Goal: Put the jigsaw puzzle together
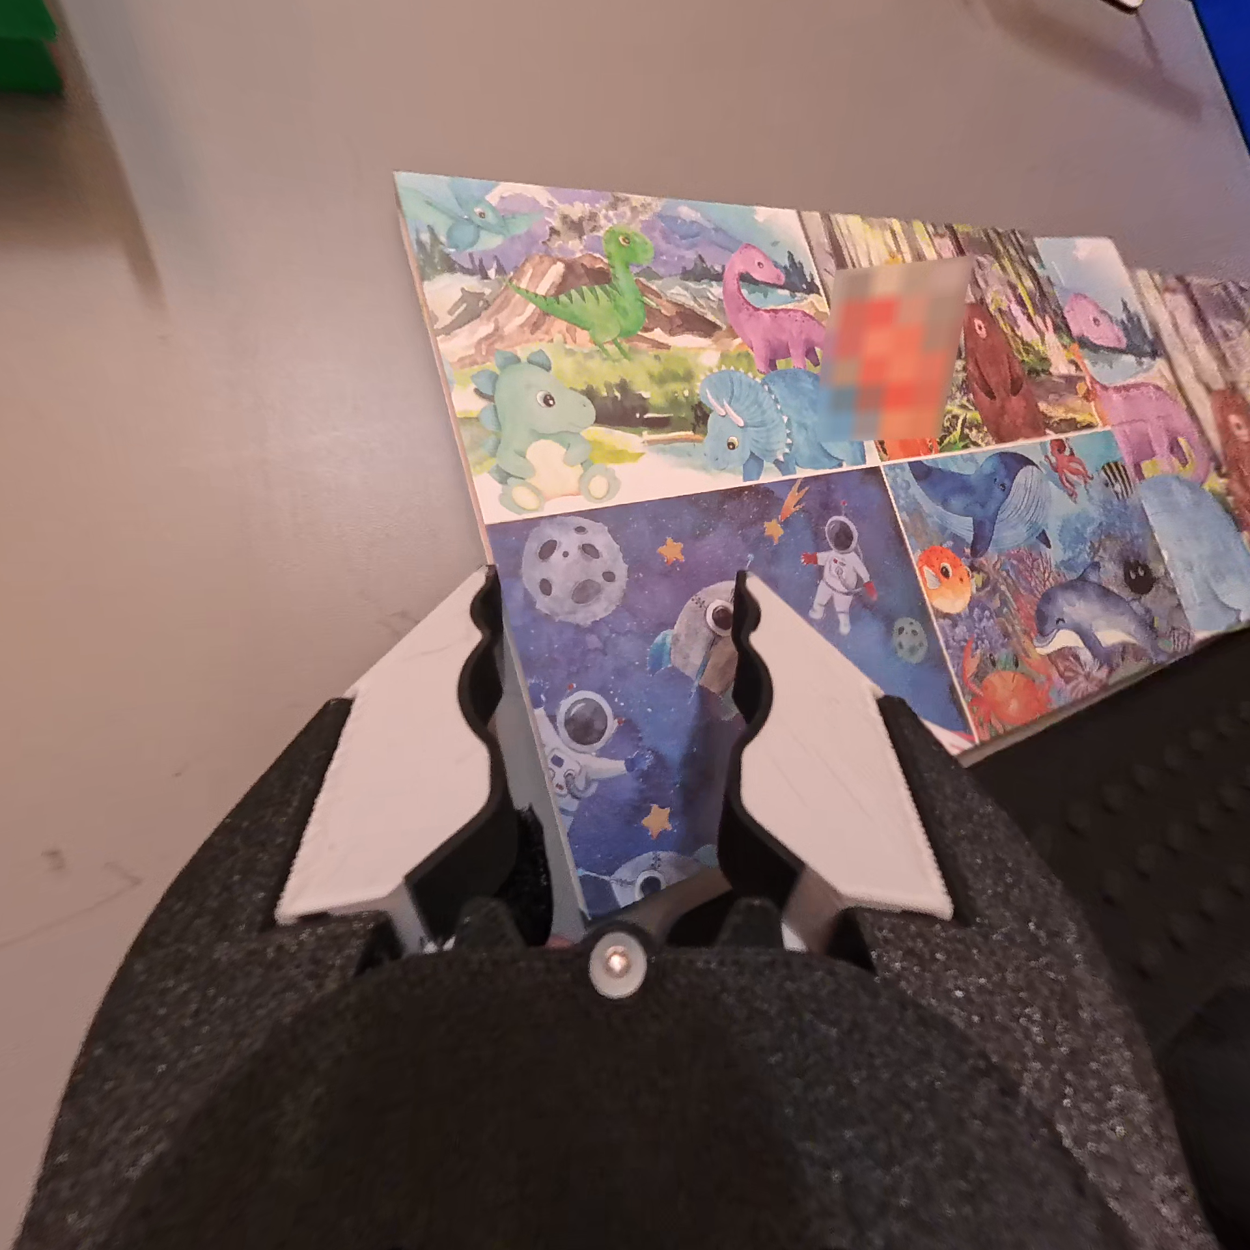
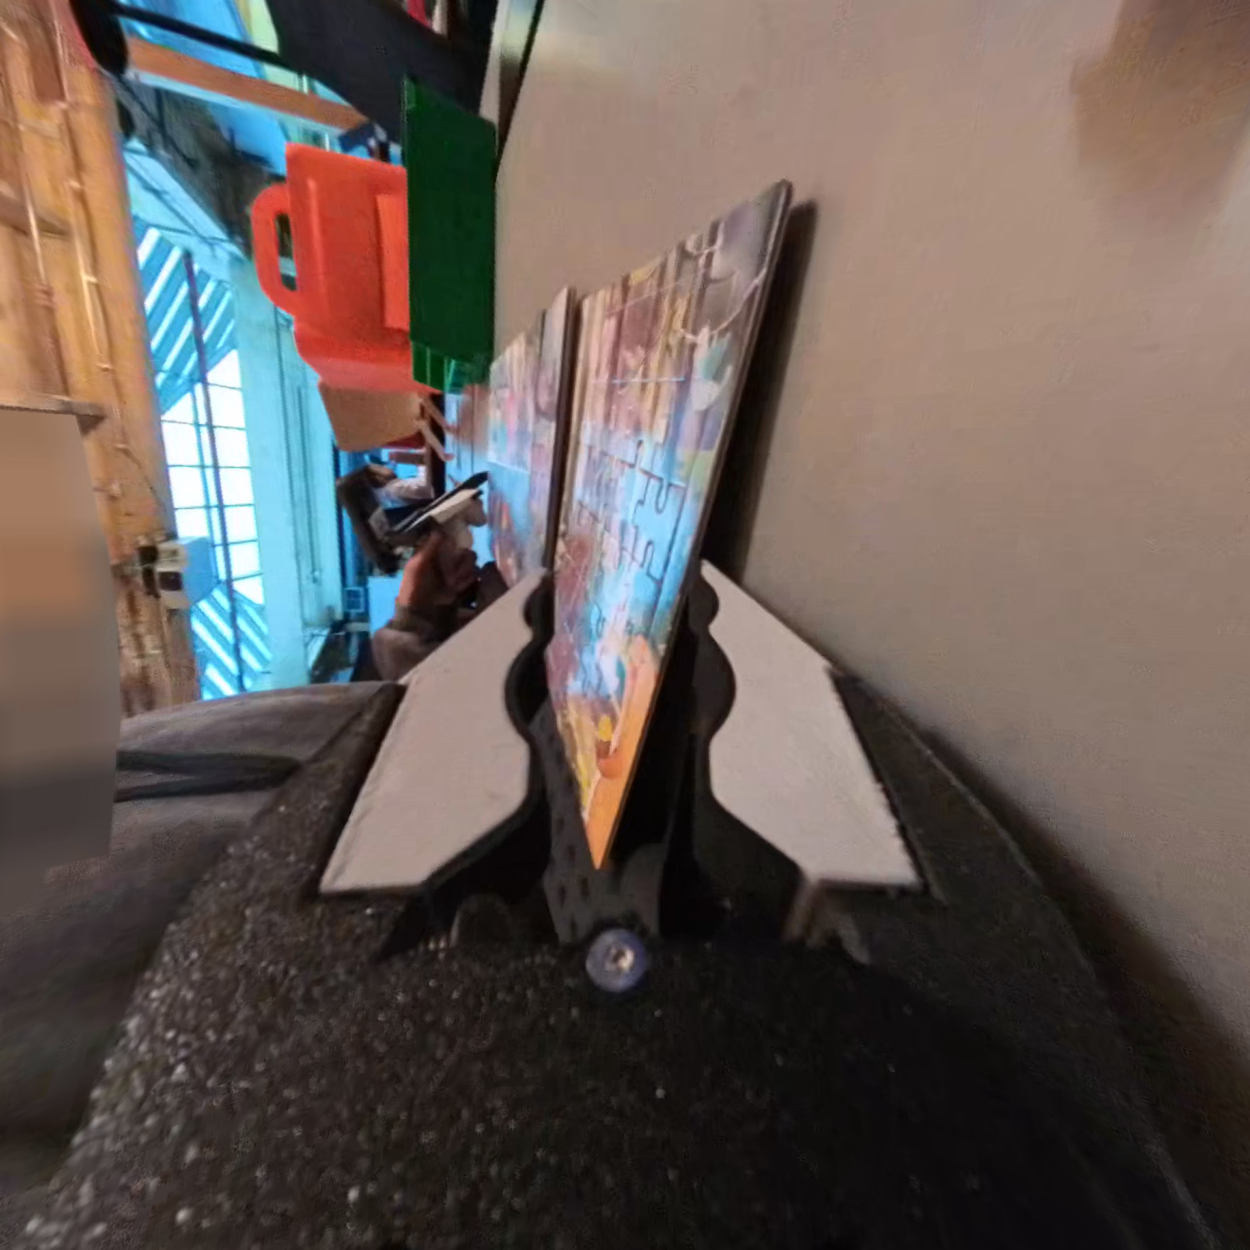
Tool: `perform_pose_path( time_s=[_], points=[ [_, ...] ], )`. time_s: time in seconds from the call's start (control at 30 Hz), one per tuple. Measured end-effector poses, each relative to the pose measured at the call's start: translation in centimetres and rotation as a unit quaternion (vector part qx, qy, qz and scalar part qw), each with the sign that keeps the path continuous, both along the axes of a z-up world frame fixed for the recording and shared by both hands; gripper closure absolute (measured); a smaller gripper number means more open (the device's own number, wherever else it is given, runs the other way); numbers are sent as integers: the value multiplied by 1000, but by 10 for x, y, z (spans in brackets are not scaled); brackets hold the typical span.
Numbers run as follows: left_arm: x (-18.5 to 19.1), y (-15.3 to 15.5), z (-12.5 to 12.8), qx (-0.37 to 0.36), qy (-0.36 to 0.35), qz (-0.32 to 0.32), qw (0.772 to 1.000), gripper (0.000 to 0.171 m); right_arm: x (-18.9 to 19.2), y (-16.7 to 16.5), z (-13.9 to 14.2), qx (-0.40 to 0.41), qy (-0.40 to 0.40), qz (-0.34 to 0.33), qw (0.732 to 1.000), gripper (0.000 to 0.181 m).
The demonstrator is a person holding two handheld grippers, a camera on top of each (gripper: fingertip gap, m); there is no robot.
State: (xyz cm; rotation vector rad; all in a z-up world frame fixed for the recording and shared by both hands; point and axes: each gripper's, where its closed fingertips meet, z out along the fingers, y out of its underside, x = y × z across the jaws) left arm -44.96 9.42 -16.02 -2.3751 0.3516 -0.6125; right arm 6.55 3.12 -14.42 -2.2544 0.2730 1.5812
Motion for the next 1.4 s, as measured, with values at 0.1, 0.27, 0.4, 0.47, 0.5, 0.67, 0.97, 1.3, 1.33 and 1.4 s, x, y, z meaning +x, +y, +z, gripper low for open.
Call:
perform_pose_path(
  time_s=[0.1, 0.27, 0.4, 0.47, 0.5, 0.67, 0.97, 1.3, 1.33, 1.4],
  points=[
    [-3, 1, -1, 2, 16, 1, 1000, 101, -8, 0, 34, 22, 101, 9, 995, 132],
    [-3, 0, -1, 1, 14, -1, 1000, 102, -10, 0, 58, 32, 223, -9, 974, 140],
    [-5, 1, -1, -1, 13, -4, 1000, 107, -23, -7, 8, -86, 145, 2, 986, 132],
    [-6, 2, -2, -2, 15, -7, 1000, 109, -39, -10, 8, -63, 80, 41, 994, 132],
    [-5, 2, -2, -2, 14, -9, 1000, 109, -51, -14, 12, -67, 80, 70, 992, 134],
    [-7, 1, -1, 2, 9, -19, 1000, 109, -68, -11, 3, -38, 49, 101, 993, 180],
    [-15, 12, 4, -20, -85, -31, 996, 119, -75, -22, 63, 29, 223, 150, 963, 179],
    [-8, 20, 11, -24, -139, -44, 989, 103, -112, -2, 22, -11, 115, 196, 974, 178],
    [-8, 19, 10, -27, -137, -43, 989, 104, -109, 8, 20, -20, 114, 169, 979, 180],
    [-9, 17, 8, -31, -131, -40, 990, 112, -108, 13, 35, -2, 160, 152, 975, 180]
  ],
)
